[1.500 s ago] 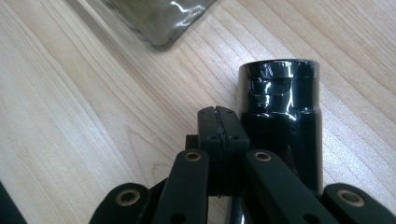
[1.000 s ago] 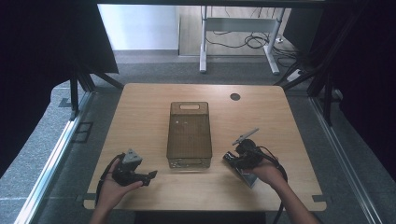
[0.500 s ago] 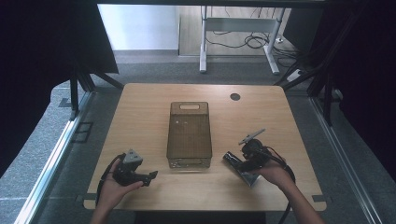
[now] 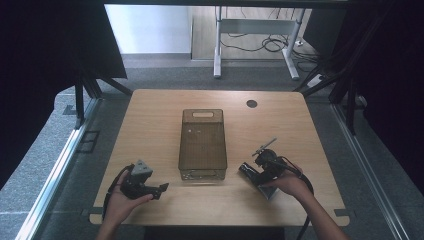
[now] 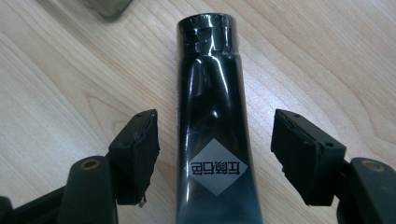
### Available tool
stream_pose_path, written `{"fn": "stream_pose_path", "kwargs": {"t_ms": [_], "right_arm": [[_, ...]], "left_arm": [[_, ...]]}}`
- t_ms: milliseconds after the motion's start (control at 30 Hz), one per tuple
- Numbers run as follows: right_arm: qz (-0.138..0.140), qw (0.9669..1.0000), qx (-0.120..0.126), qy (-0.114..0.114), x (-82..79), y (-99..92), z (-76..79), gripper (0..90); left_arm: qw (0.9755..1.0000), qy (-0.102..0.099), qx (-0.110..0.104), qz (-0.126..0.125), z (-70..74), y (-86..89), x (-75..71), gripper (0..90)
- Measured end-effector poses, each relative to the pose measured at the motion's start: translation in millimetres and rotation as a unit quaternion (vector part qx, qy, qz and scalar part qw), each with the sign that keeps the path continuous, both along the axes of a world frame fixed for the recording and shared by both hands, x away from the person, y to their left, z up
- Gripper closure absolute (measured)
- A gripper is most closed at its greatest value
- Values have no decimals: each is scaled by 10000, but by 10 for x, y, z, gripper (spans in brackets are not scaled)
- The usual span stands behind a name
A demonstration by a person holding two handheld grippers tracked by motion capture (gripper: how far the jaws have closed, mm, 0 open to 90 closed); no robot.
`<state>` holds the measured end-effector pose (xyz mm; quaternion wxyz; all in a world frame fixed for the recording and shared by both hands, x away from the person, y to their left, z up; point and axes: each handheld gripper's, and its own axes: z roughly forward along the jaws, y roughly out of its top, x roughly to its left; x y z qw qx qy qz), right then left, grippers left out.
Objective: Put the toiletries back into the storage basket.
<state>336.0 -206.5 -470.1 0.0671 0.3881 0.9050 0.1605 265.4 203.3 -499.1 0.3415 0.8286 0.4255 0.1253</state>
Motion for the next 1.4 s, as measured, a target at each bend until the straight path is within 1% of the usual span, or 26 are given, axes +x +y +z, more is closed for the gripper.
{"fn": "stream_pose_path", "kwargs": {"t_ms": [67, 200, 300, 467, 600, 667, 733, 767, 800, 867, 900, 1000, 1133, 1167, 1233, 1300, 1367, 1400], "right_arm": [[-20, 10000, -20, 37, 18, 5, -26, 319], [-14, 9998, -149, 95, 50, 30, -102, 309], [13, 9997, -189, 159, 77, 54, -165, 309], [48, 9991, -337, 252, 122, 87, -252, 306], [83, 9990, -362, 264, 131, 106, -291, 328], [119, 9988, -413, 251, 132, 118, -307, 353], [122, 9985, -460, 287, 137, 124, -328, 378], [125, 9982, -471, 341, 142, 126, -341, 395], [115, 9983, -423, 397, 149, 123, -338, 415], [144, 9980, -441, 427, 158, 126, -331, 438], [165, 9979, -457, 437, 165, 127, -330, 440], [115, 9974, -484, 515, 188, 138, -324, 448], [25, 9973, -425, 605, 213, 127, -318, 456], [-27, 9969, -396, 673, 221, 126, -314, 458], [-26, 9966, -355, 741, 233, 117, -305, 459], [-89, 9965, -327, 759, 241, 118, -267, 461], [-86, 9964, -236, 806, 244, 116, -213, 461], [-115, 9967, -157, 787, 244, 119, -142, 462]], "left_arm": [[10000, 6, 10, -15, -1, -6, -1, 216], [10000, 12, 5, 8, -2, -1, -1, 216], [10000, 31, -3, 16, 1, 7, -2, 216], [10000, 46, 7, 10, -2, 6, 0, 216], [10000, 64, 8, 8, -12, 5, 5, 215], [10000, 95, 27, 10, -19, 8, 9, 215], [9999, 105, 34, 16, -20, 12, 9, 214], [9999, 104, 33, 15, -17, 13, 8, 214], [9999, 102, 29, 16, -16, 13, 8, 214], [9999, 107, 28, 11, -17, 14, 10, 214], [9999, 117, 39, 14, -23, 15, 13, 214], [9999, 134, 48, 15, -33, 17, 18, 214], [9999, 97, 22, 36, -15, 24, 12, 214], [9999, 95, 23, 35, -14, 25, 11, 214], [9999, 99, 35, 25, -14, 29, 11, 214], [9999, 98, 39, 33, -15, 30, 12, 214], [9999, 95, 29, 37, -13, 32, 12, 214], [9999, 94, 24, 42, -12, 33, 11, 214]]}}
